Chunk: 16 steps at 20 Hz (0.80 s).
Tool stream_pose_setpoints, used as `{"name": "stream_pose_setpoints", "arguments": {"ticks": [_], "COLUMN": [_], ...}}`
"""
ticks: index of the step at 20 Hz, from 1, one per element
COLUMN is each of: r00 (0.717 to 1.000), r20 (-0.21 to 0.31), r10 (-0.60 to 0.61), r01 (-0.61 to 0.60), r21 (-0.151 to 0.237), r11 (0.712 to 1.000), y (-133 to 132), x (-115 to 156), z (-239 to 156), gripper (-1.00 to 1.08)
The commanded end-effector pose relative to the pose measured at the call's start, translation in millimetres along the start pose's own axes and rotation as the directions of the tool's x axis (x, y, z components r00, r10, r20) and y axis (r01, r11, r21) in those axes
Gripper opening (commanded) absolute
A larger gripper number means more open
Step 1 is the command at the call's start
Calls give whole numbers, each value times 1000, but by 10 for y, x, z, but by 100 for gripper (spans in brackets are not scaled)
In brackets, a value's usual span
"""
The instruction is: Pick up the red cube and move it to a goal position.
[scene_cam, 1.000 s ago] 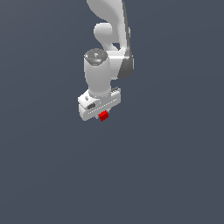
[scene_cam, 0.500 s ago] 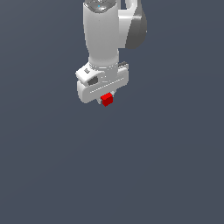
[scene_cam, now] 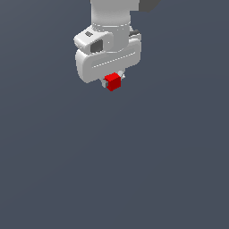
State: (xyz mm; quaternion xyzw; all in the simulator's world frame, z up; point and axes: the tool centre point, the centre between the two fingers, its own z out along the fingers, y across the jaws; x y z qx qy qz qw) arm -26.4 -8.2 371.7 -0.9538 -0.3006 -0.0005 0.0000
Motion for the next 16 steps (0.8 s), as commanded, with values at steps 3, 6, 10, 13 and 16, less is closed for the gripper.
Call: {"name": "stream_pose_setpoints", "arguments": {"ticks": [3, 6, 10, 13, 16], "r00": [1000, 1000, 1000, 1000, 1000], "r20": [1, 1, 1, 1, 1], "r10": [1, 2, 2, 2, 2], "r01": [-1, -2, -2, -2, -2], "r21": [1, 0, 0, 0, 0], "r11": [1000, 1000, 1000, 1000, 1000], "y": [-24, -30, -35, -33, -30], "x": [47, 69, 89, 95, 95], "z": [-276, -394, -478, -490, -475], "gripper": [-100, -100, -100, -100, -100]}}
